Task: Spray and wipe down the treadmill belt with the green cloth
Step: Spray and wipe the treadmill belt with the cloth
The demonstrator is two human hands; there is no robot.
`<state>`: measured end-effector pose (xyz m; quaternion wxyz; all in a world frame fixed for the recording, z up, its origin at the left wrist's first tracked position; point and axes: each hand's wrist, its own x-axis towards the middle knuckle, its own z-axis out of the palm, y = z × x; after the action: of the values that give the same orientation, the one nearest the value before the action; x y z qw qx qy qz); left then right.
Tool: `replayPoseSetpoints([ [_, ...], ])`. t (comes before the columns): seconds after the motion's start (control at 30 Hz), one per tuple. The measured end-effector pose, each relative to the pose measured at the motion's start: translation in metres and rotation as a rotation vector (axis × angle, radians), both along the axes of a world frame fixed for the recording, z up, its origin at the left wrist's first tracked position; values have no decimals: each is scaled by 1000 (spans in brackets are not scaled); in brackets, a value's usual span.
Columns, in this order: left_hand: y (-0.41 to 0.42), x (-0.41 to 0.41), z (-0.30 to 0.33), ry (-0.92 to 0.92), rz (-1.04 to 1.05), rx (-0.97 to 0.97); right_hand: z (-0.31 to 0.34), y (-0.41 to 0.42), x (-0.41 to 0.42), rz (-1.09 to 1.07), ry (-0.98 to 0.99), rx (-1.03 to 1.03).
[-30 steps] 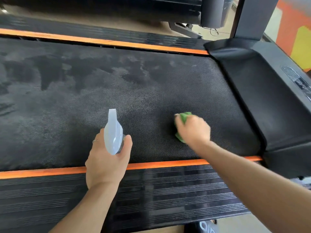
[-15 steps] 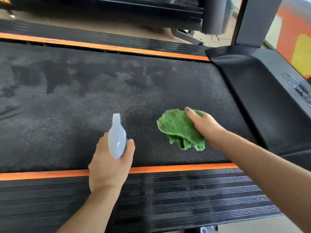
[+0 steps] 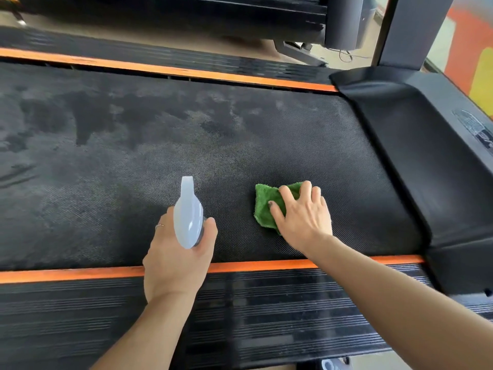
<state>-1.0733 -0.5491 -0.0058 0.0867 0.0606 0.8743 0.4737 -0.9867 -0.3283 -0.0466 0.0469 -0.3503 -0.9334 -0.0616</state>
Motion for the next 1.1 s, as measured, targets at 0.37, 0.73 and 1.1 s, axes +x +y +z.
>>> replayPoseSetpoints([
  [0.37, -1, 1, 4, 1, 11, 4, 1, -61, -18, 351, 109, -143],
  [0.73, -1, -2, -1, -15, 2, 6, 10, 69, 35, -369, 61, -130],
  [1.1, 0, -2, 0, -8, -7, 4, 4, -8, -20, 439, 23, -81],
])
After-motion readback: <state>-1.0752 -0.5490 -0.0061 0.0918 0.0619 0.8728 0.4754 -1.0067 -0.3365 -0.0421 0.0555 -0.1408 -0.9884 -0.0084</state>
